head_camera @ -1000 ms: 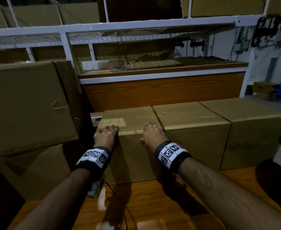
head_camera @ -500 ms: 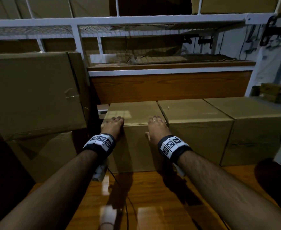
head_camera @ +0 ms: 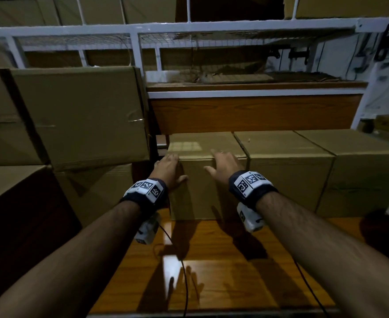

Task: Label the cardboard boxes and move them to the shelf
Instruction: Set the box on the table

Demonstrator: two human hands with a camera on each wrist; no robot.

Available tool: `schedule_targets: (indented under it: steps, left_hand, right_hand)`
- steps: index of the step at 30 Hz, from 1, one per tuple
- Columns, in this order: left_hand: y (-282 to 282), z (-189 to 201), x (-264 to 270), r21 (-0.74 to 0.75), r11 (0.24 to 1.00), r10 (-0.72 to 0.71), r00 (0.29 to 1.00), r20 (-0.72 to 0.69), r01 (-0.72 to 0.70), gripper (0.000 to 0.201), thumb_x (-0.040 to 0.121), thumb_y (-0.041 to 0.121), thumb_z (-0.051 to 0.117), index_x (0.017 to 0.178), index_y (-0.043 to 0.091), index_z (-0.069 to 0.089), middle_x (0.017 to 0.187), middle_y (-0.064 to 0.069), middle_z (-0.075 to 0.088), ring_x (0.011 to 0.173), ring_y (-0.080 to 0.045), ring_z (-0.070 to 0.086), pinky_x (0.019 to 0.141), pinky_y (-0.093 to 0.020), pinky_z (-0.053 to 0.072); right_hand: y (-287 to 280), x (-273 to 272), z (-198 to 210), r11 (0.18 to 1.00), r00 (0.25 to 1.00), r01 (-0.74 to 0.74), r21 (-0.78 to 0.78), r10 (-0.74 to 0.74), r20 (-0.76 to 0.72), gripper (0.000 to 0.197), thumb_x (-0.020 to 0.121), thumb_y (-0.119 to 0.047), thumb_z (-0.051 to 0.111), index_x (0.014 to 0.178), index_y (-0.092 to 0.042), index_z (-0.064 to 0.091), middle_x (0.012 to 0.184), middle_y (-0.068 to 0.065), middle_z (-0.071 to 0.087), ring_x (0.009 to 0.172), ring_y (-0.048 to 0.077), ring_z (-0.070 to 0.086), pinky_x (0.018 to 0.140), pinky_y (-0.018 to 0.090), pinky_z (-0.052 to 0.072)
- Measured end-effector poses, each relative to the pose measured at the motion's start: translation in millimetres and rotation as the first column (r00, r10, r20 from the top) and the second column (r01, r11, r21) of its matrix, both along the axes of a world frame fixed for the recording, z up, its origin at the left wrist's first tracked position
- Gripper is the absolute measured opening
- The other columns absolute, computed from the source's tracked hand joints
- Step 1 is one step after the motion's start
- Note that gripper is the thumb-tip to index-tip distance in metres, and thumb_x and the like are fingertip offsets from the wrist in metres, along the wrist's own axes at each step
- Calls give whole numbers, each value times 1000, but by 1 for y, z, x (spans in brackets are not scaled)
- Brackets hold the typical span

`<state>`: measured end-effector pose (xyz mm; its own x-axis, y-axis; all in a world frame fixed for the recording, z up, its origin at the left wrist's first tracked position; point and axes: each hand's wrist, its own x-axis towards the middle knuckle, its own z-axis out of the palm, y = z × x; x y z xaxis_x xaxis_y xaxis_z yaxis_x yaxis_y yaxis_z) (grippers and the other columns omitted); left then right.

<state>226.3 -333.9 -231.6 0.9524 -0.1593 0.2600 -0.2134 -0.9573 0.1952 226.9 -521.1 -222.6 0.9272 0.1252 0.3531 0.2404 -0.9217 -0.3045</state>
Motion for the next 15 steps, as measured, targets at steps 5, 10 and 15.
schedule_targets:
  steps: [5,10,15]
  left_hand:
    - [26,6,-37,-46,999,-28,1000,2,28,81,86,40,65,150,14,22,151,-8,33,140,-24,27,115,-45,23]
    - [47,4,-89,-127,992,8,999,-41,-13,82,88,32,65,151,14,15,155,-8,24,144,-25,19,117,-42,18]
    - [78,-11,-128,-149,985,87,996,-32,-91,87,87,35,66,152,16,11,158,-5,18,146,-22,14,119,-46,15]
  right_hand:
    - [26,-32,-2,998,999,-39,54,40,-18,59,89,-35,64,139,-13,43,121,13,60,107,26,59,89,38,52]
    - [49,-68,-10,992,991,-112,55,115,-61,65,90,-36,62,145,-12,36,142,12,47,131,28,43,105,39,39]
    - [72,-98,-19,964,964,-257,68,260,-49,64,90,-35,63,144,-12,36,147,8,42,136,24,36,111,41,34]
